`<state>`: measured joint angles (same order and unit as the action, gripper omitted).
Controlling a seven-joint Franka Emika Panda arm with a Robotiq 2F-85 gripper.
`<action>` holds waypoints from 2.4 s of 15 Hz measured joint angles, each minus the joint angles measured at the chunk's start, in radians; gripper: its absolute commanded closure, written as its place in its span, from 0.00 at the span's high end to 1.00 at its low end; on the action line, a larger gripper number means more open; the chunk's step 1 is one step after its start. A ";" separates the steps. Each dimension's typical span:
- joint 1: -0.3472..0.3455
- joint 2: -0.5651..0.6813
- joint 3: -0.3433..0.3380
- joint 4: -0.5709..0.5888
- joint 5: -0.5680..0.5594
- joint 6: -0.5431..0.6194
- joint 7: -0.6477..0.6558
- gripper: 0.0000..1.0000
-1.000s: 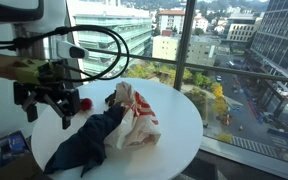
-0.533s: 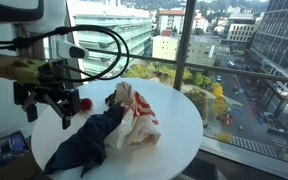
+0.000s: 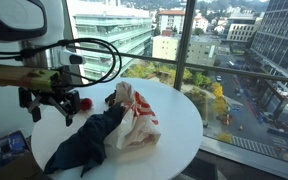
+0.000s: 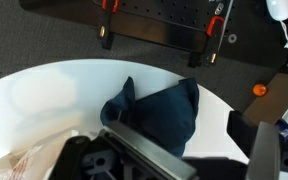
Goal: Pick up the black shirt from the plastic and put it on the table, pick up the peach shirt from the plastic and put it on the table, pick up the pink shirt from the plastic and put it on the table, pick up the green apple toy from the plastic and put it on the table
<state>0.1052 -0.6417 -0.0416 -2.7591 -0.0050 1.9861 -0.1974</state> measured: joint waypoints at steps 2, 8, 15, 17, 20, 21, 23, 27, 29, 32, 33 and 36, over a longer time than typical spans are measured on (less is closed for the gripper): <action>0.026 0.085 0.030 0.008 0.000 0.122 0.002 1.00; 0.030 0.381 0.088 0.092 -0.040 0.420 0.026 1.00; -0.018 0.701 0.094 0.230 -0.211 0.600 0.193 1.00; -0.019 0.779 0.085 0.271 -0.271 0.615 0.260 1.00; -0.016 0.876 0.066 0.331 -0.313 0.616 0.312 0.68; -0.013 0.900 0.059 0.347 -0.321 0.616 0.318 0.59; -0.007 0.929 0.045 0.368 -0.334 0.616 0.331 0.43; 0.002 0.924 0.031 0.375 -0.331 0.616 0.342 0.14; -0.002 0.902 0.038 0.374 -0.284 0.617 0.332 0.01; -0.014 0.831 0.068 0.371 -0.167 0.617 0.277 0.00; -0.015 0.798 0.078 0.369 -0.139 0.616 0.260 0.02; -0.009 0.690 0.113 0.365 -0.100 0.617 0.227 0.02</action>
<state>0.0960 0.0485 0.0713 -2.3942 -0.1053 2.6030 0.0295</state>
